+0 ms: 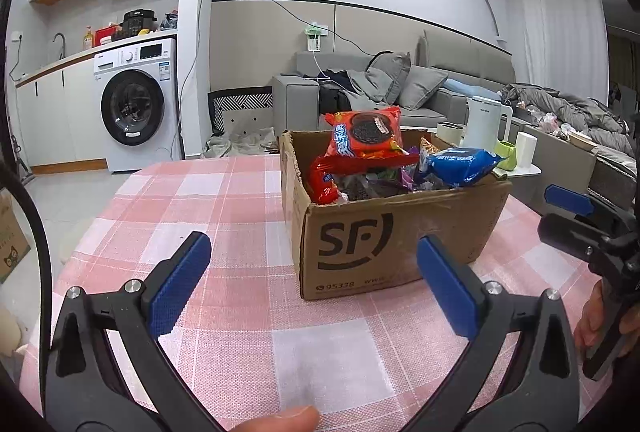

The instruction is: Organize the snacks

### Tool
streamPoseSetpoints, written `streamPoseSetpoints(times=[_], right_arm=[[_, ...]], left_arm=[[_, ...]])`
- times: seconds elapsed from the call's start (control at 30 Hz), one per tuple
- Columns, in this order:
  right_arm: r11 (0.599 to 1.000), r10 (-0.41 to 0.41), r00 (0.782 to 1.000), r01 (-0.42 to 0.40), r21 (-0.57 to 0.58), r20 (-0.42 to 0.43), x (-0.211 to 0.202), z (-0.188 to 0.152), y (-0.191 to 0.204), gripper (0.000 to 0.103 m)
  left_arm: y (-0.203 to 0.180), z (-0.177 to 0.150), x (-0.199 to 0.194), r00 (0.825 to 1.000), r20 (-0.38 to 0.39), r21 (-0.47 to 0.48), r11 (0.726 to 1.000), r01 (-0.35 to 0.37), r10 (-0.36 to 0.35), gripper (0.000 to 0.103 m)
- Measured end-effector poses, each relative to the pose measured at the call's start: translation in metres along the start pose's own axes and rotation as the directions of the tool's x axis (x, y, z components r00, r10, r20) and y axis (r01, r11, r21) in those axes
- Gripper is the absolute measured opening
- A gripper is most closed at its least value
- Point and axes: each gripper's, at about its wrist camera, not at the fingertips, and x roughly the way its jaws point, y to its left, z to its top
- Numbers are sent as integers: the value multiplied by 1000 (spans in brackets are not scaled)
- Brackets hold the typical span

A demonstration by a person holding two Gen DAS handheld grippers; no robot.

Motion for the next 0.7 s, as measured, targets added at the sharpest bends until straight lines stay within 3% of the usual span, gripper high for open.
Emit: streamPoseSetpoints(times=[0.7], right_arm=[[1000,-7,1000,7,18,14,-3,0,-4,103]], left_arm=[[-6,-1,1,1000,13,27,1000,2,-3,103]])
